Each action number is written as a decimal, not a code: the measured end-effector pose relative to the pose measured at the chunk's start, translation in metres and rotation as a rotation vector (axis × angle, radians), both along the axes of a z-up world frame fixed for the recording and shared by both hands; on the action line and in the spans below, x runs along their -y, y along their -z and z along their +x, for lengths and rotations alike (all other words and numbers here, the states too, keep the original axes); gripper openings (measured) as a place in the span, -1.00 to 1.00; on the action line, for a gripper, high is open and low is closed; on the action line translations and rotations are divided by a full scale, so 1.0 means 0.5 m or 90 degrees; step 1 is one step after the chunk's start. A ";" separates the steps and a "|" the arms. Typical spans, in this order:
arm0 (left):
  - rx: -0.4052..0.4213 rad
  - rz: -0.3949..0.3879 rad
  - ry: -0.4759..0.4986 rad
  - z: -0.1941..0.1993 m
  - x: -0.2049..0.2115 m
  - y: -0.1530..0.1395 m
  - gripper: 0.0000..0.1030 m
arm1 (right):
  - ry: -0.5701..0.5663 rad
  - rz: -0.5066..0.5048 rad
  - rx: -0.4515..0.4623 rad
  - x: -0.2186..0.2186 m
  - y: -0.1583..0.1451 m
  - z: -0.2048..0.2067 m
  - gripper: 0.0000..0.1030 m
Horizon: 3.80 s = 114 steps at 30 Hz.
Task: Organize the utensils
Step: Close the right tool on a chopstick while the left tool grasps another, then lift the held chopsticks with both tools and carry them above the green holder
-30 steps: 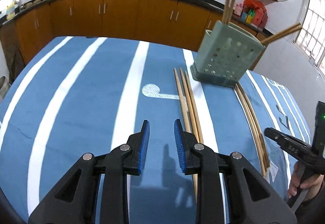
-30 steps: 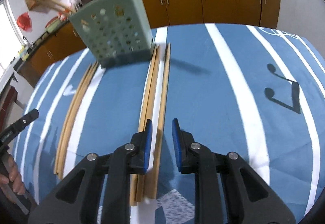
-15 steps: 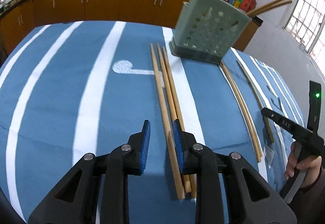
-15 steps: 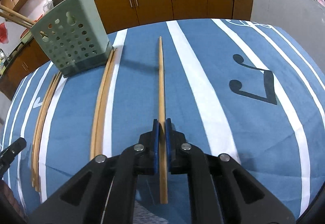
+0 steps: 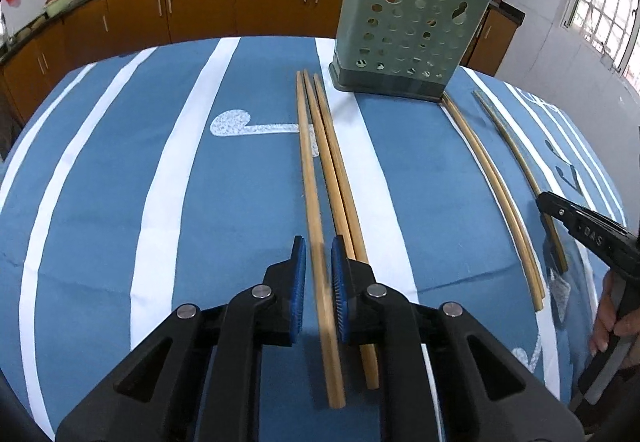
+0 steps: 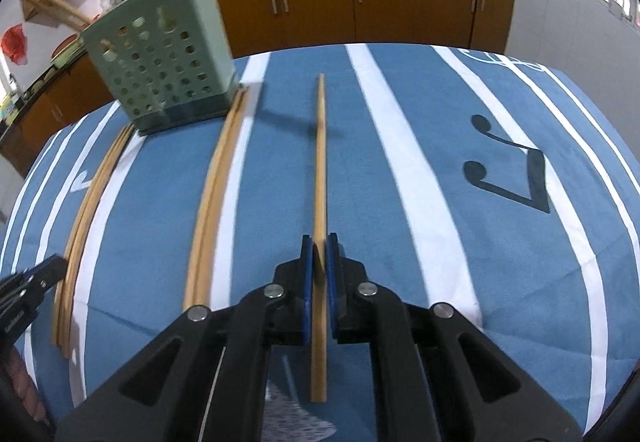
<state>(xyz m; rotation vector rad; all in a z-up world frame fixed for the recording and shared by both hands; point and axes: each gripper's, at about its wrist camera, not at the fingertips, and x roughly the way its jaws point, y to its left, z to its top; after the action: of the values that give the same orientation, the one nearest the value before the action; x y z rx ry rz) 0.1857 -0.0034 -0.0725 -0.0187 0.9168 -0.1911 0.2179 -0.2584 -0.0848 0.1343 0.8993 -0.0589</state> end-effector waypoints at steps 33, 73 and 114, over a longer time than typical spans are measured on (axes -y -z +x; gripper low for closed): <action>0.018 -0.057 -0.101 0.049 -0.134 0.005 -0.83 | -0.002 -0.034 0.016 0.004 0.005 0.021 -0.85; 0.047 0.001 -0.071 0.012 -0.124 -0.051 -0.85 | 0.004 -0.003 0.081 0.027 -0.070 -0.025 -0.85; 0.228 -0.075 -0.049 -0.012 -0.128 -0.304 -0.86 | -0.007 0.006 0.289 0.041 -0.303 -0.068 -0.86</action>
<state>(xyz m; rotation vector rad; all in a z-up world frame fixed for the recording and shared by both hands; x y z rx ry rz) 0.1796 0.0604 0.0793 -0.1244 0.5458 -0.1698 0.1841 -0.2790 0.0668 0.1448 0.4475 -0.0129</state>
